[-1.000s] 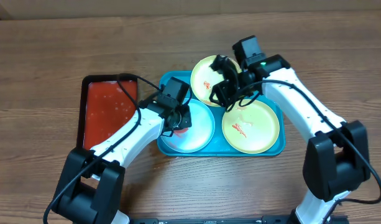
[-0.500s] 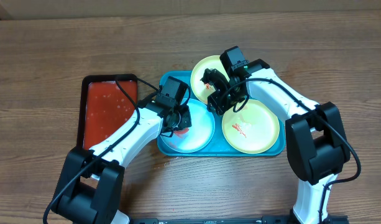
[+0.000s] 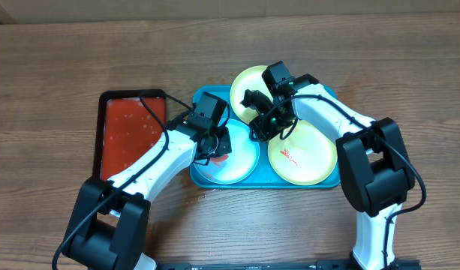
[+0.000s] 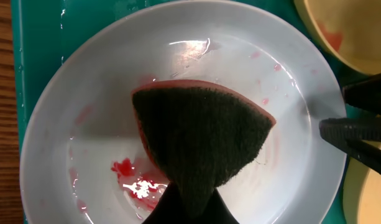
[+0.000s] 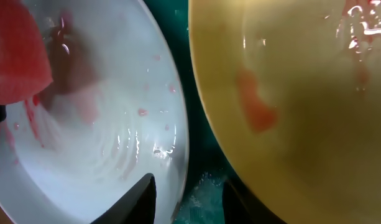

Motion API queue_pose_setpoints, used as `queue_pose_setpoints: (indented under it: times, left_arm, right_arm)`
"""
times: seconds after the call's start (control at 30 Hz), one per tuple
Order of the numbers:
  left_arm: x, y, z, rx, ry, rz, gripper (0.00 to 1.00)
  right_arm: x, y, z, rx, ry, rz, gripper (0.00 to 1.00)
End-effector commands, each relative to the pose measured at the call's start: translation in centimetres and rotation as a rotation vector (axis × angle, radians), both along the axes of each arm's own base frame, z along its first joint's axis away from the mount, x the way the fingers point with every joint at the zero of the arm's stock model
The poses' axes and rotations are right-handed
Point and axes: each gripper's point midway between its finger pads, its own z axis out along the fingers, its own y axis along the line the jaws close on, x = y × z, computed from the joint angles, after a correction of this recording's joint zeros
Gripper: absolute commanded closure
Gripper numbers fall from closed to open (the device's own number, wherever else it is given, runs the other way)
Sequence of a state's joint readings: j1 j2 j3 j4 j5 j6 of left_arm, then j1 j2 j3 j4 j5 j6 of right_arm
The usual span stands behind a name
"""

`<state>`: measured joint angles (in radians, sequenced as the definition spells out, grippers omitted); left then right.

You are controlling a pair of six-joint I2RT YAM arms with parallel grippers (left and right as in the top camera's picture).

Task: Clean dirty plates on tray and stack at the side
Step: 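Hold the white plate with the right gripper and scrub it with the left sponge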

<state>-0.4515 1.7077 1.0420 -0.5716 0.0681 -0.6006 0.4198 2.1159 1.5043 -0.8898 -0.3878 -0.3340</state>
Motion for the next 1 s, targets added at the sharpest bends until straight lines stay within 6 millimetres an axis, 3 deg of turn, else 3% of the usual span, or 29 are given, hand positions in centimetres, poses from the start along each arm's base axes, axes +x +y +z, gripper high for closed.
queue_pose_setpoints:
  times: [0.0, 0.13, 0.27, 0.4, 0.77, 0.83, 0.97]
  left_arm:
    - [-0.1, -0.4, 0.3, -0.022, 0.002, 0.001, 0.96]
    - [-0.2, -0.6, 0.4, -0.035, 0.007, -0.003, 0.96]
    - [-0.2, -0.6, 0.4, -0.035, 0.007, -0.004, 0.96]
    - [-0.2, -0.6, 0.4, -0.035, 0.008, -0.004, 0.96]
    - [-0.5, -1.1, 0.4, -0.051, 0.014, -0.027, 0.96]
    - [-0.4, -1.2, 0.4, -0.052, 0.011, -0.028, 0.96]
    - [-0.1, -0.9, 0.4, -0.036, -0.002, -0.021, 0.96]
  right_arm:
    - [0.4, 0.4, -0.5, 0.006, -0.001, 0.009, 0.64]
    - [0.6, 0.5, -0.5, 0.007, 0.006, -0.022, 0.75]
    - [0.9, 0.7, -0.4, 0.011, 0.021, -0.085, 0.8]
    - [1.4, 0.9, -0.3, 0.016, 0.052, -0.2, 0.96]
    - [1.4, 1.6, 0.0, 0.036, 0.281, -0.642, 0.96]
    - [1.3, 2.0, 0.2, 0.057, 0.3, -0.644, 0.96]
    - [1.9, 1.1, -0.3, 0.008, 0.293, -0.755, 0.96]
